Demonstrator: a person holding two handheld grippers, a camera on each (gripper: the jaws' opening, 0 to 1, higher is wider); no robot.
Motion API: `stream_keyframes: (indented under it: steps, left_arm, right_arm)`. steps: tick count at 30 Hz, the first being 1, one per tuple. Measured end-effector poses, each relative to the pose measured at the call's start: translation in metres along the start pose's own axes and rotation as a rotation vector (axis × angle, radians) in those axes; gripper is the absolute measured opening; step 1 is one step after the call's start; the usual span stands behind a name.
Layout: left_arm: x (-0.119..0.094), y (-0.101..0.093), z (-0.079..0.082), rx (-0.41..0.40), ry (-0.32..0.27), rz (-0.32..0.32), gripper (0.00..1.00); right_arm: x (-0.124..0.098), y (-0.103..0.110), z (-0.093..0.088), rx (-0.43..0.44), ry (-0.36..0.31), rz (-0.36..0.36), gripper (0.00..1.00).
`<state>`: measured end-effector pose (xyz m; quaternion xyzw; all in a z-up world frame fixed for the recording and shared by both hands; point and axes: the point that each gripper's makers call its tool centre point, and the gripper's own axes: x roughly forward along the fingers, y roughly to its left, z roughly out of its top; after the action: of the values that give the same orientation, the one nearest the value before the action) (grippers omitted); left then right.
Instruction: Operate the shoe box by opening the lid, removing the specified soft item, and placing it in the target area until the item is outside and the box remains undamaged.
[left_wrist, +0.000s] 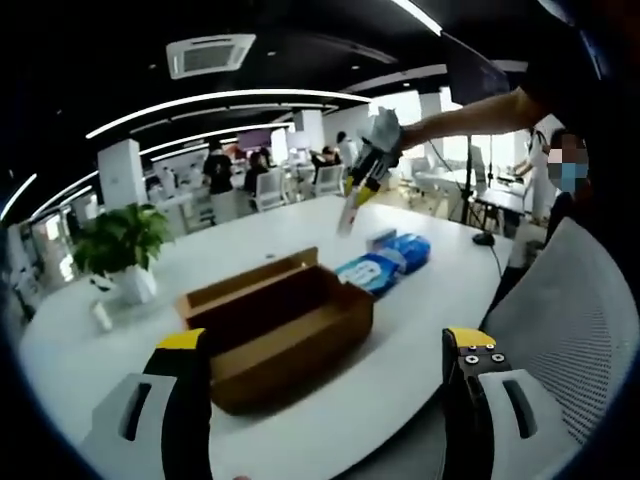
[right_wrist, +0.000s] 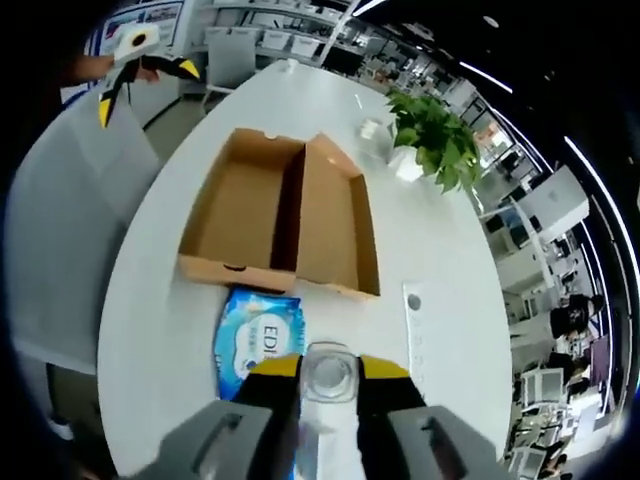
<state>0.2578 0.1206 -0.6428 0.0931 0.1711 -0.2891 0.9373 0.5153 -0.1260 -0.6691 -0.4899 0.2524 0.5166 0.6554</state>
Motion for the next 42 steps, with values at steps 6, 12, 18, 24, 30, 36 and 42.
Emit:
stream_keyframes:
  steps: [6, 12, 18, 24, 30, 36, 42]
  left_arm:
    - [0.000, 0.001, -0.003, -0.001, 0.005, 0.006, 0.99]
    - [-0.001, 0.005, -0.001, 0.006, -0.011, 0.022, 0.99]
    - [0.000, 0.004, -0.007, 0.054, 0.020, 0.026, 0.99]
    - [0.000, 0.004, -0.009, 0.063, 0.030, 0.022, 0.98]
    - [-0.001, 0.006, -0.010, 0.065, 0.031, 0.037, 0.97]
    - [0.000, 0.005, -0.011, 0.050, 0.034, 0.032, 0.98]
    - [0.001, 0.004, -0.012, 0.048, 0.036, 0.026, 0.98]
  right_arm:
    - [0.017, 0.001, -0.005, -0.040, 0.026, 0.033, 0.16]
    - [0.036, 0.000, -0.011, -0.042, 0.052, 0.060, 0.17]
    - [0.053, -0.001, -0.012, -0.031, 0.070, 0.087, 0.17]
    - [0.065, 0.000, -0.019, -0.027, 0.104, 0.105, 0.17]
    - [0.075, -0.001, -0.033, -0.029, 0.146, 0.110, 0.17]
    - [0.083, 0.002, -0.041, -0.010, 0.155, 0.113, 0.17]
    - [0.087, 0.008, -0.043, -0.031, 0.166, 0.123, 0.17]
